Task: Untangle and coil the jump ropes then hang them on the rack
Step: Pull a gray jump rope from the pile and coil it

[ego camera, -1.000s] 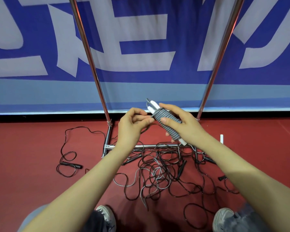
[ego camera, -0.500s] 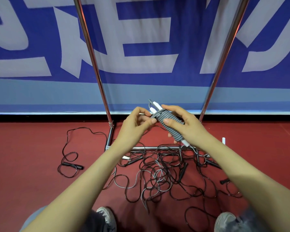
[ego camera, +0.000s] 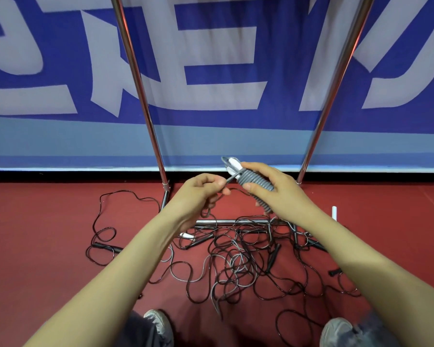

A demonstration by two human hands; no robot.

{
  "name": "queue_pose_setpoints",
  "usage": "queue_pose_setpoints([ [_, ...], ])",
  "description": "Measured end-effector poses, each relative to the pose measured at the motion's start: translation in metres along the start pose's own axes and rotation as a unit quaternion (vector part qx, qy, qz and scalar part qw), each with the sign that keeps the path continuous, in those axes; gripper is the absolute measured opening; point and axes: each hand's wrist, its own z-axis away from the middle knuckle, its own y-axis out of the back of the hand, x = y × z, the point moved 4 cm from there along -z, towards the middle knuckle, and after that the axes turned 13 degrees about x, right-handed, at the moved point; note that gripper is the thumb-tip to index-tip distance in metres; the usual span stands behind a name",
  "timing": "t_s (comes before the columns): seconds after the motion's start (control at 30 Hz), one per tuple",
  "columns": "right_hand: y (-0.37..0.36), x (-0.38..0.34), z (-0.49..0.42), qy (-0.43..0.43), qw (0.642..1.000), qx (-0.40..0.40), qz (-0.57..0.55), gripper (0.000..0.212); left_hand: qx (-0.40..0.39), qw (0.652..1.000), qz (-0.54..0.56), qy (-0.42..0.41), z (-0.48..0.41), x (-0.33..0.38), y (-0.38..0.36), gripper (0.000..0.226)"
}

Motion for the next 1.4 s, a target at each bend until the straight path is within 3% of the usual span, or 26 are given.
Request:
queue_pose_setpoints([
  [0.1, -0.002, -0.003, 0.001, -0.043, 0.994, -0.002, -0.097, 0.038, 0.034, 0.998, 0.043, -0.001, -0.001, -0.003, -0.002, 0.005],
  [0.23, -0.006, -0.006, 0.002, -0.068, 0.981, -0.013, -0.180, 0.039, 0.101, 0.988, 0.048, -0.104, 0.002, 0.002, -0.001, 0.007],
  [0.6, -0.014, -0.010, 0.006, -0.032, 0.967, -0.024, -0.250, 0.043, 0.216, 0.944, -0.044, -0.245, 0.014, 0.005, -0.006, 0.004],
  [0.73, -0.012, -0.011, 0.005, -0.015, 0.971, -0.012, -0.237, 0.044, 0.221, 0.948, -0.038, -0.226, 0.013, 0.009, -0.004, 0.005],
  [0.9, -0.015, -0.013, 0.006, 0.001, 0.975, -0.011, -0.222, 0.046, 0.142, 0.976, 0.067, -0.150, 0.016, 0.010, -0.014, 0.018],
  [1.07, -0.026, -0.014, 0.008, 0.020, 0.972, -0.033, -0.231, 0.045, 0.069, 0.978, 0.177, -0.083, 0.020, 0.013, -0.021, 0.025],
  [1.3, -0.045, -0.018, 0.001, 0.017, 0.977, -0.042, -0.208, 0.038, 0.096, 0.966, 0.236, -0.037, 0.014, 0.011, -0.015, 0.014],
  [1.4, -0.026, -0.020, -0.011, -0.002, 0.992, -0.002, -0.129, 0.030, 0.088, 0.972, 0.218, -0.029, 0.007, 0.013, -0.008, 0.015],
])
